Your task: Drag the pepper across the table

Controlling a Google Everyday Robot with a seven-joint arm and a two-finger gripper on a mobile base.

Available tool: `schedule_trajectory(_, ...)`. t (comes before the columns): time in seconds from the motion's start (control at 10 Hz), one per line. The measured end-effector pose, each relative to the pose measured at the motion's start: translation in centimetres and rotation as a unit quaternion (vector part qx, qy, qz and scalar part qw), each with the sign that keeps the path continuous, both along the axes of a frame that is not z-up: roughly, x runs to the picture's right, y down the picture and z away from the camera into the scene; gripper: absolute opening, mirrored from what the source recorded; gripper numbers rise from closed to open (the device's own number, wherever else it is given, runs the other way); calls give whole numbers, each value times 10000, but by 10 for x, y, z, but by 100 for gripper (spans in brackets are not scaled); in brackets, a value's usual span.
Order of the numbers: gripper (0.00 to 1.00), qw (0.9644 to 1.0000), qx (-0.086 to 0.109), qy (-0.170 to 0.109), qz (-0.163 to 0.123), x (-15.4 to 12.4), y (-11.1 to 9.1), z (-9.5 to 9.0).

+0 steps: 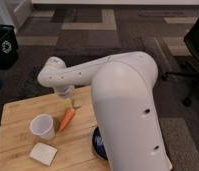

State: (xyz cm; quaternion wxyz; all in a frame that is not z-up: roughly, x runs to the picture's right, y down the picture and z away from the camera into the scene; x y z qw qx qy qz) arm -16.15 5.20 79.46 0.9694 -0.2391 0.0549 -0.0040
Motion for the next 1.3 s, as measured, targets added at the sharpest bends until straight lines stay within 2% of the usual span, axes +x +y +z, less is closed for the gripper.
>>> schedule_trajectory(0.1,65,10000,-45,-21,-28,-4,5,-9)
schedule_trajectory(0.2,65,9999,-69,-55,-65,-16,17,-26)
schedule_trajectory(0.3,65,9999,-73,-54,-61,-20,23,-31)
schedule_trajectory(0.5,65,9999,-81,-62,15,-34,50,-45)
schedule_trajectory(0.7,65,9998,-138,-94,88,-44,74,-51)
schedule_trajectory(1.0,65,9996,-220,6,184,-38,100,-44)
schedule_trajectory(1.3,65,9992,-310,147,212,-21,116,-35)
